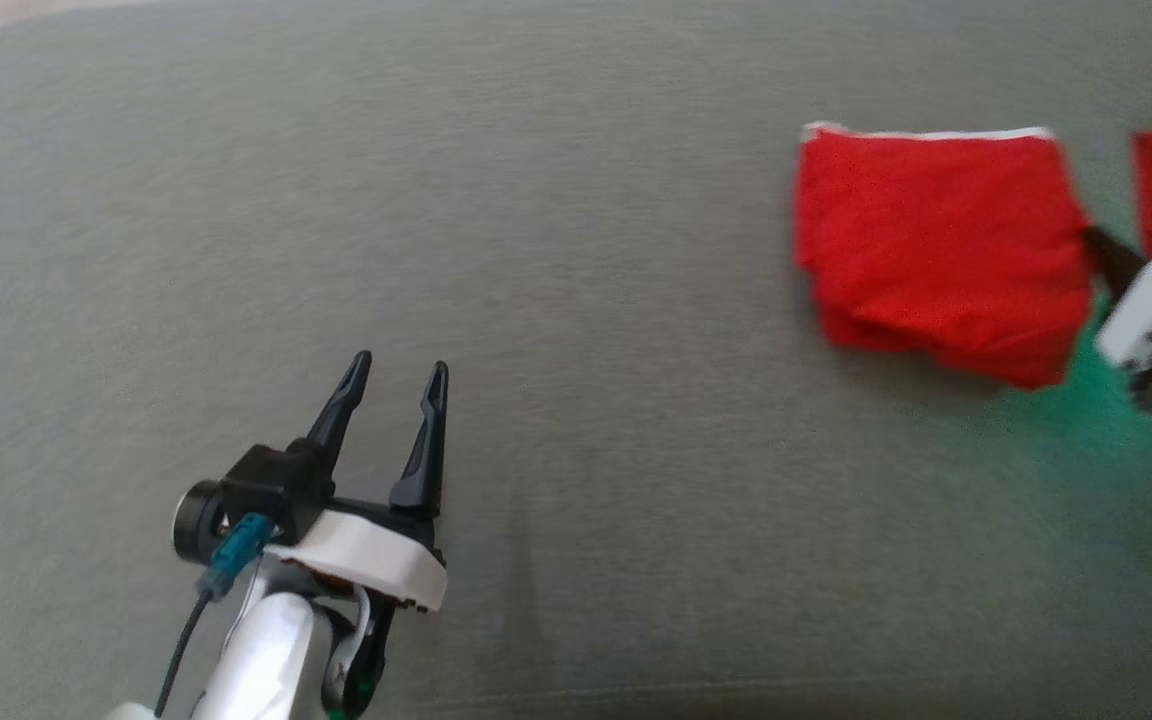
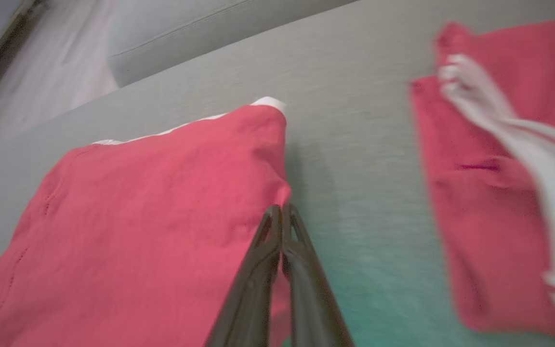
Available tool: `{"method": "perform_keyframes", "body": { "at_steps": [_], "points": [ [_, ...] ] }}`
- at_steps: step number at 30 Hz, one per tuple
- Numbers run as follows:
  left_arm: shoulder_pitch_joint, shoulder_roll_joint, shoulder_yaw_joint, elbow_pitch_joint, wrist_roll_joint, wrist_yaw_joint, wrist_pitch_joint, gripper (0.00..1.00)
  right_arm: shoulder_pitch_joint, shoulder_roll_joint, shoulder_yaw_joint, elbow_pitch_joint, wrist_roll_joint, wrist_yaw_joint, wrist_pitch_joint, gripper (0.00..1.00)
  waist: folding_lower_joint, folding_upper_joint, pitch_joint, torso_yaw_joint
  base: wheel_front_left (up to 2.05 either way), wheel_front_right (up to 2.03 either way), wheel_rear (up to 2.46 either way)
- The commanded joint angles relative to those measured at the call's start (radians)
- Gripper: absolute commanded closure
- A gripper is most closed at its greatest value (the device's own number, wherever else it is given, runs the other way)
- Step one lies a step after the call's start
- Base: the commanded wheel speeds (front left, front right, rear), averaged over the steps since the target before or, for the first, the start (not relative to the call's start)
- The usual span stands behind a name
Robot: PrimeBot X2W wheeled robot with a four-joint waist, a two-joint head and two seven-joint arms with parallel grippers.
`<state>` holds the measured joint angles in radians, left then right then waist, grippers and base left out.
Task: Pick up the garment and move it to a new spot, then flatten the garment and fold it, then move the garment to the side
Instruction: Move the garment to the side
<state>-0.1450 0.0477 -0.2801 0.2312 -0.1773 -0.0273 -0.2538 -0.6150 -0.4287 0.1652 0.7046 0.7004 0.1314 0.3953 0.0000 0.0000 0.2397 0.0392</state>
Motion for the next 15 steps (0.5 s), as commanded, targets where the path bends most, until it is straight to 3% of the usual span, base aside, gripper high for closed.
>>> {"method": "perform_keyframes", "body": {
  "at_steps": [1, 7, 15],
  "points": [
    [-0.013, 0.004, 0.03, -0.032, 0.007, 0.0, -0.008, 0.0, -0.038, -0.017, 0.005, -0.029, -0.005, -0.001, -0.011, 1.0, 0.0, 0.0, 0.004, -0.06, 0.0, 0.0, 0.0],
    [-0.028, 0.003, 0.021, -0.033, 0.015, -0.006, -0.008, 0.0, -0.077, -0.106, -0.045, -0.024, -0.035, -0.001, -0.023, 1.0, 0.0, 0.0, 0.028, -0.093, 0.0, 0.0, 0.0],
    [-0.037, 0.003, 0.026, -0.034, 0.029, -0.002, -0.008, 0.0, -0.176, -0.195, -0.079, -0.048, -0.087, -0.001, 0.005, 1.0, 0.0, 0.0, 0.064, -0.059, 0.0, 0.0, 0.0]
  ]
}}
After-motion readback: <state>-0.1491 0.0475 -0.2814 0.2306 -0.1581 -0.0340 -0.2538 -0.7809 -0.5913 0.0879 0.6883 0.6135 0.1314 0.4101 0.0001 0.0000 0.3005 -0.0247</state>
